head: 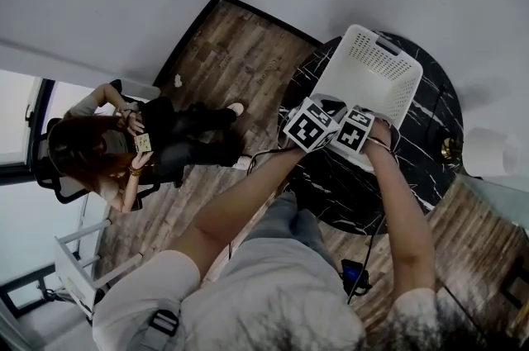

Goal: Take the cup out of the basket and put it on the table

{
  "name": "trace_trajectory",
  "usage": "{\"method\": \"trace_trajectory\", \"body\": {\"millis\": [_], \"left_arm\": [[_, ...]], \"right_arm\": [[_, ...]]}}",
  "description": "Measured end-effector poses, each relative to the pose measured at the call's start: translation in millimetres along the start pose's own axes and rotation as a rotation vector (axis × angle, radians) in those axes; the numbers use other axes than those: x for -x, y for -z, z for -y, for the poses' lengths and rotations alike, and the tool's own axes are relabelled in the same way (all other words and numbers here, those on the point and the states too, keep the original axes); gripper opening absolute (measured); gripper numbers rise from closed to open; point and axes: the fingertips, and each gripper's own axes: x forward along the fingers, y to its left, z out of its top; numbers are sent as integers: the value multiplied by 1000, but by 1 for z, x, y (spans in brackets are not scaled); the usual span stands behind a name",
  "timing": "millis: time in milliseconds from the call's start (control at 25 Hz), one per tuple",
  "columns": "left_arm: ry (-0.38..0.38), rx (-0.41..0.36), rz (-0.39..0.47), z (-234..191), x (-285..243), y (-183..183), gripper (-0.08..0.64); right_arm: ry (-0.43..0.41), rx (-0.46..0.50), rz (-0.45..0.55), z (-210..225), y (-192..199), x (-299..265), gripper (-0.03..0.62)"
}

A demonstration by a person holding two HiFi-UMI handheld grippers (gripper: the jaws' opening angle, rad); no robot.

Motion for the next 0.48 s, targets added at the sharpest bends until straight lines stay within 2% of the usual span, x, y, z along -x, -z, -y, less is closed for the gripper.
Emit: {"method": "trace_trajectory", "body": {"millis": [200, 360, 480], "left_arm": [[-5, -2, -7, -1, -2, 0, 5], [-10, 5, 8, -1, -2, 1, 5], [-7, 6, 4, -1, -3, 1, 5]], "right_arm": [[-8, 1, 10, -1, 0, -2, 64], [-13, 8, 17, -1, 2, -2, 21], [-15, 13, 18, -1, 4, -2, 18]]}}
